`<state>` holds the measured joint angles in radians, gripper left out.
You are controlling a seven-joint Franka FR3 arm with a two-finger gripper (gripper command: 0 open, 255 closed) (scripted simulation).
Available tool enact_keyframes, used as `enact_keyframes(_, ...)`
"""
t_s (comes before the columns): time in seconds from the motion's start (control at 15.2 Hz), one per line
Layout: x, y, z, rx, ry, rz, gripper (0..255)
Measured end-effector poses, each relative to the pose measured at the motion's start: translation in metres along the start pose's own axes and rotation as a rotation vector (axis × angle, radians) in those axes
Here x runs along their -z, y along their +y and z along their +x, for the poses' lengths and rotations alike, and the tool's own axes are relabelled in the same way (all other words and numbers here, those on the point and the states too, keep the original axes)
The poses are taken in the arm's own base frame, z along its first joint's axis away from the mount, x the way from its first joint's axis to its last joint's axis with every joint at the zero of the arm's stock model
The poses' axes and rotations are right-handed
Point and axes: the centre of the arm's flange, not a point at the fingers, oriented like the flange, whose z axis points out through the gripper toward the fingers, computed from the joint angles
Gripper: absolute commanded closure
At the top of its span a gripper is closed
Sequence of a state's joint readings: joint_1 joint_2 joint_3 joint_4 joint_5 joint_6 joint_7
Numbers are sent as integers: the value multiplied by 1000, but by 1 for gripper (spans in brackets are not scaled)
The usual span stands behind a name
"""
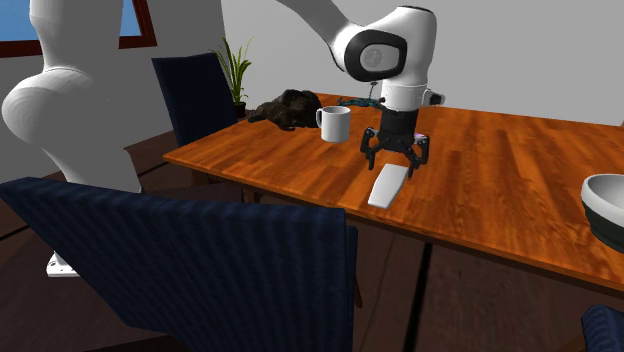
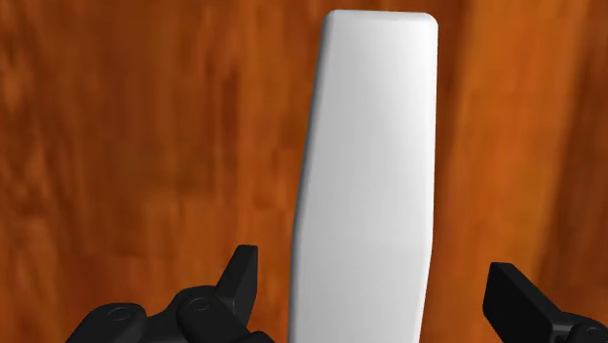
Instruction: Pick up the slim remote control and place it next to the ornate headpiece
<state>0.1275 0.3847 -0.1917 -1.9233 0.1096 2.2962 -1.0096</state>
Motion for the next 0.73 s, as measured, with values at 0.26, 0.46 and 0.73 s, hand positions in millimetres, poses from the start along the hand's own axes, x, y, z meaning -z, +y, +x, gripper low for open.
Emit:
enact_keyframes(0.26,-21,-1,3,5,0,0,0)
enact_keyframes(0.46,-34,0,2,5,0,0,0)
enact_keyframes(0.73,-35,0,2,5,1,0,0)
